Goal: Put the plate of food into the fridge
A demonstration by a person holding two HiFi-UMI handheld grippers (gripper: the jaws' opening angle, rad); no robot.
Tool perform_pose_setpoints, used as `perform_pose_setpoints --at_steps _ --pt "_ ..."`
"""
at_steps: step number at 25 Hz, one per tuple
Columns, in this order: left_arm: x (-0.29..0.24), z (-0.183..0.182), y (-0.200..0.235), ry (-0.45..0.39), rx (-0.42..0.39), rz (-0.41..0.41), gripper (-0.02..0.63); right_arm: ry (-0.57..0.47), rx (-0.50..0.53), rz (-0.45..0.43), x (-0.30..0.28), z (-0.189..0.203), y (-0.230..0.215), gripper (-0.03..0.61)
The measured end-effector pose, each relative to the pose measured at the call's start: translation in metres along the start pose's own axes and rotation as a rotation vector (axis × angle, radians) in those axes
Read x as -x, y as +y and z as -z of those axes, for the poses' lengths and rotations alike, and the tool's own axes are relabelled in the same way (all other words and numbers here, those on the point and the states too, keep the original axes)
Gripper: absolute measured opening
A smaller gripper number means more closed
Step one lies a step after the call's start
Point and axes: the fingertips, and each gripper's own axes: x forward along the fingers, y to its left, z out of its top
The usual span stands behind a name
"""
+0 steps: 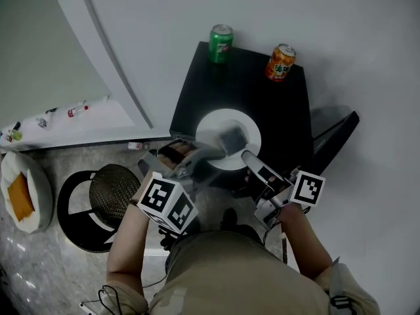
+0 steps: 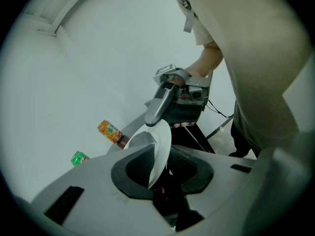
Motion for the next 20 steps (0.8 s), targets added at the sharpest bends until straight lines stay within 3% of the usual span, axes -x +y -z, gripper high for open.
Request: perform_pose_setpoints --at_steps 6,20 --pt "-0.002 0.0 0.0 0.005 -0.005 -0.004 0.086 0.002 -0.014 0.02 -0.002 -0.001 -0.004 0.14" --pt "-0.001 0.0 -0.006 0.008 -0.02 -0.003 0.086 -0.057 -0.208 0.043 0.003 0.006 -0.012 0.077"
